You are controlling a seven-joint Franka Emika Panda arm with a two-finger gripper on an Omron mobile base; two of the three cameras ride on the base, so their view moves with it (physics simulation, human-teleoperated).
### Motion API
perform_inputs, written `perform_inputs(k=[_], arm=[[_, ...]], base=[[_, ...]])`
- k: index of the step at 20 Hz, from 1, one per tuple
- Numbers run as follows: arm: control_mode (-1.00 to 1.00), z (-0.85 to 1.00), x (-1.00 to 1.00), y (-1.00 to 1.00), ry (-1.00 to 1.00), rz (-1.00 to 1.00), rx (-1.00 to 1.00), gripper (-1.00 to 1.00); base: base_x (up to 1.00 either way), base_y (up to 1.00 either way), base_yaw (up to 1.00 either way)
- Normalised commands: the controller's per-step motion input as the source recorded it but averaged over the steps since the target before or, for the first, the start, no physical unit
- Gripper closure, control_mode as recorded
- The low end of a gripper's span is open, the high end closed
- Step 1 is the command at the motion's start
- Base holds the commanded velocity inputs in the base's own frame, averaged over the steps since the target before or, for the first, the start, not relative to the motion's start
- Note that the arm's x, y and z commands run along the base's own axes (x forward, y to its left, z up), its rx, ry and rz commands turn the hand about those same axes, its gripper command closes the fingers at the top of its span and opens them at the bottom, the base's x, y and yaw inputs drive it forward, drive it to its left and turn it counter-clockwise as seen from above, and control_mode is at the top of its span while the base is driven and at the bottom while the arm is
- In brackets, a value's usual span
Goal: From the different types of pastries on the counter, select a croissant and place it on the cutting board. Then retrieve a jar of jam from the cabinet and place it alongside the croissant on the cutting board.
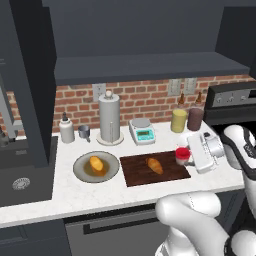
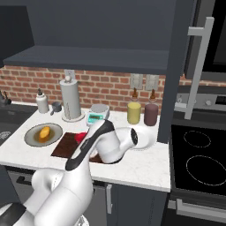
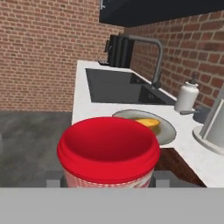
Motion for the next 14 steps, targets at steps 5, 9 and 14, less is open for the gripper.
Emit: perform_inputs(k=[5,9,14], arm=[[-1.0,-0.39,0.29,-0.17,0.01,0.0,0.0,1.0],[-1.0,-0.32,0.27,0.0,0.01,0.0,0.0,1.0],[-1.0,-0.27,0.24,0.0,0.03,0.0,0.0,1.0]], base=[[0.0,0.0,0.0],[0.0,0.0,0.0],[0.0,0.0,0.0]])
